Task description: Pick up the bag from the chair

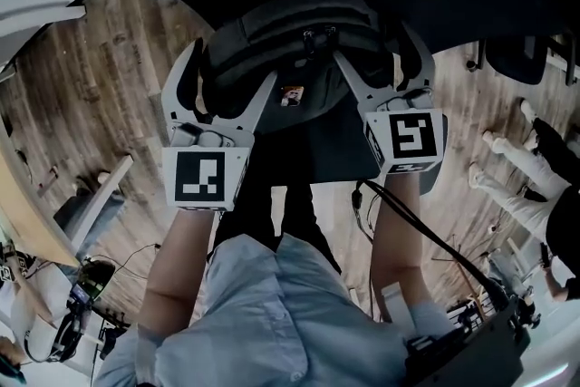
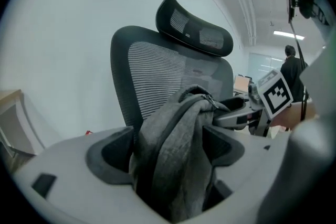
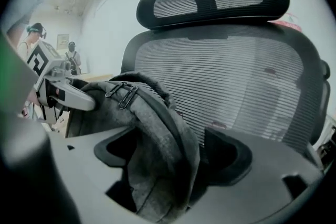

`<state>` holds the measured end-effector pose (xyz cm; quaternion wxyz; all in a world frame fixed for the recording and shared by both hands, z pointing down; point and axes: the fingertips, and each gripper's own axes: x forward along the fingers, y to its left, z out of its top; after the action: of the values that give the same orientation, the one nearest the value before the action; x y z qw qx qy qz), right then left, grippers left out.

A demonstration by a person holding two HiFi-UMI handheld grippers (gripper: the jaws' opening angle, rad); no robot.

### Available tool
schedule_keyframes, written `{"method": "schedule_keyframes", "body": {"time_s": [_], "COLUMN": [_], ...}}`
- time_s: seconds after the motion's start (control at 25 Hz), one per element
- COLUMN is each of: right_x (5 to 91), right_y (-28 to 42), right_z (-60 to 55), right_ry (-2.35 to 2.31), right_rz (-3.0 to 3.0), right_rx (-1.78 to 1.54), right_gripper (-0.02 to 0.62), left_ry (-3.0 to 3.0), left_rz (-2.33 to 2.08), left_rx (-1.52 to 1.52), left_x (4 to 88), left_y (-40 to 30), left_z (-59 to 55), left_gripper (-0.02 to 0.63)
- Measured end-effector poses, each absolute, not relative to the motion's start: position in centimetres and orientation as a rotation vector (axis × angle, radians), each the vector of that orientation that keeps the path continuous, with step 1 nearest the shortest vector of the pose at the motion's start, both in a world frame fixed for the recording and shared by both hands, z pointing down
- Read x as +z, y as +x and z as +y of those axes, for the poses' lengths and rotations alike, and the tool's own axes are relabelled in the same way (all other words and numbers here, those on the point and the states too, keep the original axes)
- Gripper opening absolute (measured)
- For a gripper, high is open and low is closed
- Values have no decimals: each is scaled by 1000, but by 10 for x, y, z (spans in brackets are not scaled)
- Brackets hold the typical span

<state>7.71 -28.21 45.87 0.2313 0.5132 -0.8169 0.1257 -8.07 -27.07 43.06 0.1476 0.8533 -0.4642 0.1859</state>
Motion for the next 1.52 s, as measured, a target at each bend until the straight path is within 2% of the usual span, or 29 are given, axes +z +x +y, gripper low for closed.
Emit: {"method": "schedule_keyframes", "body": {"time_s": [0.08,0.32,0.44,0.52,0.68,0.8,1.52], "right_x": [461,464,467,467,468,467,437], "right_y": [76,73,74,73,71,72,73], "right_z": [-285,-285,-284,-283,-275,-266,-175], "right_ry": [1376,1350,1347,1344,1360,1386,1498], "right_rz": [-2253,-2229,-2209,-2204,-2194,-2191,-2202], "right_rx": [332,300,308,312,315,332,367], "right_gripper": [390,366,340,311,204,165,140], "left_ry": [2446,2468,2463,2454,2434,2437,2517], "left_rz": [-1349,-1368,-1365,-1379,-1398,-1375,-1376], "left_rx": [534,589,628,614,603,605,593], "left_x": [434,438,444,443,444,444,417], "left_y": [-80,-80,-81,-82,-82,-81,-81], "left_z": [-272,-276,-273,-273,-270,-263,-180], "left_gripper": [408,299,273,264,242,228,202]}}
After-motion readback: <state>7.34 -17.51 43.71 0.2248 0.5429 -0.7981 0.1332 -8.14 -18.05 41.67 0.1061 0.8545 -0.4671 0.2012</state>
